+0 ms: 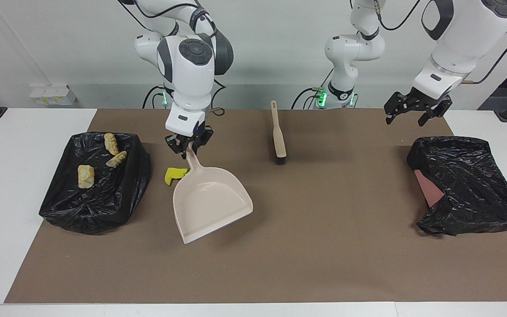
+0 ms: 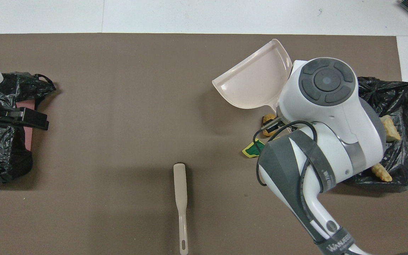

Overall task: Sweep and dump trash in bin
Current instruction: 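Bring the dustpan back with the right gripper and set it down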

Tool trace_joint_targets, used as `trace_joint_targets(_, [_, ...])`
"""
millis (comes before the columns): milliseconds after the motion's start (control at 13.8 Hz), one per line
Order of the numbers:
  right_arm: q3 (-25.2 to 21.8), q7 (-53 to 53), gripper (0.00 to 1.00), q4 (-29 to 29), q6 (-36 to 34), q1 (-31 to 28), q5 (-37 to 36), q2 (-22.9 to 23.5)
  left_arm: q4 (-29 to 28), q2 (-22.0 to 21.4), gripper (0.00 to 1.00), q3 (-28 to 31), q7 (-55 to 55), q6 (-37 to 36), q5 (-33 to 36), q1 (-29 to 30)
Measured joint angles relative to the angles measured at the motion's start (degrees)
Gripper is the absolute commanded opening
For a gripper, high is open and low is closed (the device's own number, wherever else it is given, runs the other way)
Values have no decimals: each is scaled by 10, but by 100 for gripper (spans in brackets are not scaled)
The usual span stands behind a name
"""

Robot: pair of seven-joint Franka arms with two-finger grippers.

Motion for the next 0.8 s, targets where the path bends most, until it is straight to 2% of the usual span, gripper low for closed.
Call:
trace_joint_targets(217, [2, 155, 0, 0, 67, 43, 59, 31, 0, 0, 100, 0, 0, 0, 0, 0])
trace_joint_targets(434, [4, 312, 0, 16, 145, 110, 72, 99, 0, 0, 100, 0, 0, 0, 0, 0])
trace_joint_targets(724, [4, 403, 0, 113, 198, 169, 72, 221, 0, 0, 100, 0, 0, 0, 0, 1])
trace_joint_targets(796, [4, 407, 9, 127, 213, 175, 72, 243, 0, 0, 100, 0, 0, 0, 0, 1])
